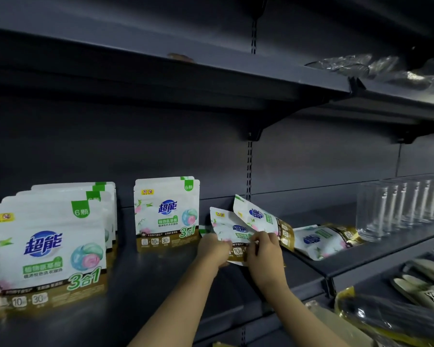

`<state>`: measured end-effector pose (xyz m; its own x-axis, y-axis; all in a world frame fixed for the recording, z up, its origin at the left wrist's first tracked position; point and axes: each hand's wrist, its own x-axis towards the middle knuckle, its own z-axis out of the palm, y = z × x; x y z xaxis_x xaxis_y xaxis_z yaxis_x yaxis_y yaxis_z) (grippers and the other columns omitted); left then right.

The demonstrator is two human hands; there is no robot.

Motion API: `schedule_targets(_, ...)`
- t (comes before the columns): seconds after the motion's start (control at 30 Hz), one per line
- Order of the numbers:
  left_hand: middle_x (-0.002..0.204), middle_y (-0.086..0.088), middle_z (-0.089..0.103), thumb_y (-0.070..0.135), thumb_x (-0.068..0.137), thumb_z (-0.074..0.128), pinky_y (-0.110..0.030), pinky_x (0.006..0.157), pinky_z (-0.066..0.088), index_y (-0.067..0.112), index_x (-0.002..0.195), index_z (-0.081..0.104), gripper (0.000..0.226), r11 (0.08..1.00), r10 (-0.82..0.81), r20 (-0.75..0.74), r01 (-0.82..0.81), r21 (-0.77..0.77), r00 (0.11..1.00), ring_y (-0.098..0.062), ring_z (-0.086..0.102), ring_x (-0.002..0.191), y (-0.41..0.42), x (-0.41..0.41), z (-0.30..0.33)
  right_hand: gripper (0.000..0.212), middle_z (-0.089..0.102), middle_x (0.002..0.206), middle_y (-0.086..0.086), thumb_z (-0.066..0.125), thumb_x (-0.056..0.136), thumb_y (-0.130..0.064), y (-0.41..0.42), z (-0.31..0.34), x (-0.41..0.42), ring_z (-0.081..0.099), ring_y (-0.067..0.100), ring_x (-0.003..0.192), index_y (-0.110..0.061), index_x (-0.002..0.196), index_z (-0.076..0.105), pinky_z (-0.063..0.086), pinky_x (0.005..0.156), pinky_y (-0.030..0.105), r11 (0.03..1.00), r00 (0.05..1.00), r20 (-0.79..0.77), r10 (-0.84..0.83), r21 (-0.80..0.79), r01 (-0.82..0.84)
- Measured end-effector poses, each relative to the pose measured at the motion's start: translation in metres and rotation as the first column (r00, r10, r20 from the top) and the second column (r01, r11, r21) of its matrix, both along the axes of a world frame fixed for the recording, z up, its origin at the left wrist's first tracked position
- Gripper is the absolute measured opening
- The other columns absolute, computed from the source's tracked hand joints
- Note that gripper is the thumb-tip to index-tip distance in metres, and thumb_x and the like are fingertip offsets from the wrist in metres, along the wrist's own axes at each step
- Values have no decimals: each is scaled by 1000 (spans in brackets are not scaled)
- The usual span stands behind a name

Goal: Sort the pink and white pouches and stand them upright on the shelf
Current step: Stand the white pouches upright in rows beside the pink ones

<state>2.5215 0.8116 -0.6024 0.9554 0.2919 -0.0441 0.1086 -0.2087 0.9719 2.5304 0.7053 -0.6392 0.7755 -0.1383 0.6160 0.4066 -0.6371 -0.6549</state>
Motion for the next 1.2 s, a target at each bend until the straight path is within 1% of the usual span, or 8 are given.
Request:
schedule_targets(0.23, 92, -6, 52, 16, 98, 40, -27, 65, 36, 11, 93, 44, 8, 813, 44, 455, -296, 500, 889, -22, 52, 84, -4, -36, 32, 16, 50, 101, 10, 51, 94, -15, 2, 2, -9, 47, 26, 93, -1, 100, 56, 36, 77, 29, 994, 994, 99, -52, 104, 42)
schedule_targets(0.4, 85, -2, 56, 19, 98, 42, -15, 49, 31, 5, 103, 52, 18, 873, 216, 627, -436, 219, 748, -22, 57, 77, 20, -55, 36, 49, 53, 125, 4, 60, 89, -35, -2, 12, -7, 52, 18, 115, -11, 129, 44, 46, 96, 36, 895, 970, -12, 242, 388, -219)
schedule_targets(0.53, 99, 0, 64, 24, 97, 45, -27, 63, 46, 17, 109, 52, 16, 929, 268, 567, -366, 63, 779, -16, 59, 85, 40, -60, 34, 69, 55, 124, 0, 66, 85, -26, 0, 32, -11, 59, 11, 107, -29, 139, 24, 50, 81, 22, 561, 725, -49, 687, 671, -485)
schedule_targets(0.67, 99, 1, 67, 25, 95, 48, -46, 85, 54, 26, 102, 53, 9, 951, 257, 519, -309, 14, 815, -19, 65, 91, 56, -63, 27, 48, 69, 113, 7, 66, 86, -16, 5, 43, -10, 68, 19, 98, -14, 129, 44, 56, 75, 29, 469, 589, -89, 803, 703, -534)
schedule_targets(0.8, 96, 4, 67, 33, 95, 45, -40, 79, 53, 30, 101, 54, 10, 944, 211, 514, -310, 113, 832, -16, 64, 90, 69, -62, 17, 32, 69, 114, 13, 61, 89, -10, 20, 41, 0, 68, 26, 101, -7, 121, 55, 58, 81, 37, 502, 564, -129, 815, 643, -578)
schedule_targets(0.9, 100, -5, 64, 23, 98, 40, -25, 64, 41, 17, 98, 55, 17, 921, 230, 503, -354, 164, 833, -12, 56, 81, 81, -61, 8, 34, 68, 113, 3, 62, 89, -13, 36, 40, 5, 66, 20, 104, -9, 121, 54, 55, 88, 30, 640, 657, -175, 733, 505, -579)
schedule_targets(1.03, 122, -8, 57, 13, 98, 37, -26, 83, 36, 11, 125, 51, 31, 875, 295, 447, -427, 229, 845, -21, 52, 106, 94, -57, -8, 37, 62, 122, 0, 63, 87, -22, 67, 31, 12, 59, 17, 110, -16, 121, 50, 49, 97, 34, 798, 761, -261, 594, 310, -517)
schedule_targets(1.2, 132, -9, 52, 11, 99, 34, -23, 83, 32, 12, 140, 34, 41, 892, 332, 402, -423, 162, 854, -24, 49, 118, 93, -60, -12, 39, 57, 129, 4, 59, 90, -17, 96, 26, 13, 55, 21, 118, -13, 124, 41, 46, 99, 36, 865, 828, -265, 494, 240, -440)
